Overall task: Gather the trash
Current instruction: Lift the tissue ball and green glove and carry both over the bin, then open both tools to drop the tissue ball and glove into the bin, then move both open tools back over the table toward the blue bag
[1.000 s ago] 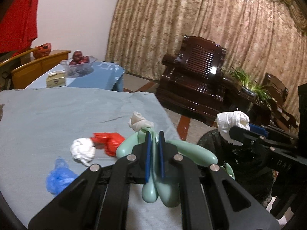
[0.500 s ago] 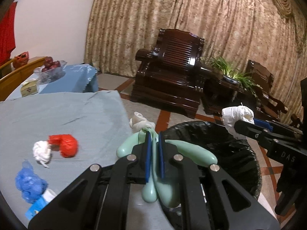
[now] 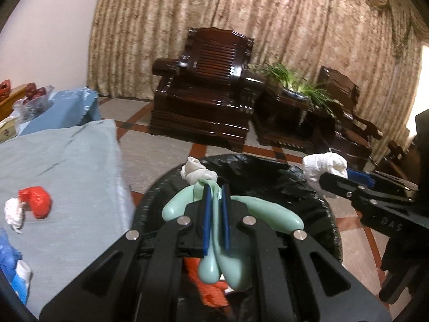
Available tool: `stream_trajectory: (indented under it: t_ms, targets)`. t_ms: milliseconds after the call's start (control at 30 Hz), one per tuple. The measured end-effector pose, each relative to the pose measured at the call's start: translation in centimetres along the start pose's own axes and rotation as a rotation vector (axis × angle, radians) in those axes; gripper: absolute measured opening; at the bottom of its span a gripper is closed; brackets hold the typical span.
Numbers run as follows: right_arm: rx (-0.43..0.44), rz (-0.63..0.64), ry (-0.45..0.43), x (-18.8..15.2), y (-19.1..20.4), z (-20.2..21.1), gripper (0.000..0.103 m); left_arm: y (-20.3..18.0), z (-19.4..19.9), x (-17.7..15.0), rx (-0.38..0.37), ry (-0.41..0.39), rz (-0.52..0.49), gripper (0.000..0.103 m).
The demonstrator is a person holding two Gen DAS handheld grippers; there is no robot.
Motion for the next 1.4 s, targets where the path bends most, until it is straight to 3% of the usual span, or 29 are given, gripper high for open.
stream_trajectory:
  t_ms: [433,467,533,600,667,767,833,1100,1400]
  targets:
    - [-0.034,-0.031,0.032,-1.5,-2.7,-1.5,0.041,-2.0,-3.2,-0.8,-0.053,0.044,-0.016,0.01]
    - [-0.038,-0.031,0.035,-1.5,-2.7,-1.5,0.045,-1.7,-3.4,-0.6,-0.064,0.053,-0.013,0.015]
    - [-0.05,-0.032,0.046,-1.6,-2.8,-1.8,0.052,-1.2,-3.6,-0.7,-0.084,0.063,0.017,0.051]
    - [-0.055,-0.034,0.045,-1.7,-2.9,-1.7,0.061,-0.5,-3.2,-0.9,-0.074,0.046,0.033,0.06]
    - [-0.055,-0.035,0.041,-1.8,-2.9,-1.5,0.07,0.4,-2.7,-1.2,-0.059,0.045,0.037,0.063]
    - [-0.059,-0.034,0.029,-1.8,-2.8,-1.2,0.09,1.5,-1.8,-1.4,-0.04,0.036,0.046,0.077]
    - [-0.056,-0.031,0.021,-1.7,-2.5,-1.0,0.096,2.6,-1.0,-1.6,-0.008,0.029,0.044,0.087]
    - [-0.009,0.002,0.011,-1.1,-0.3,-0.5,0.097,6.7,2.7,-1.9,0.15,0.02,0.06,0.094]
    - [0.059,0.055,0.003,-0.4,4.5,-0.6,0.097,9.4,7.4,-2.2,0.237,-0.02,0.094,0.095]
Point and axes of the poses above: each gripper's, at about its wrist camera, not at the fingertips, and z roughly against the way its jaws point, y to its left, x to its top, the point moved 2 cm from there along -z, roughly the way its jaws point, and after that the axes turned 7 degrees about -x, right-handed, at the moved point
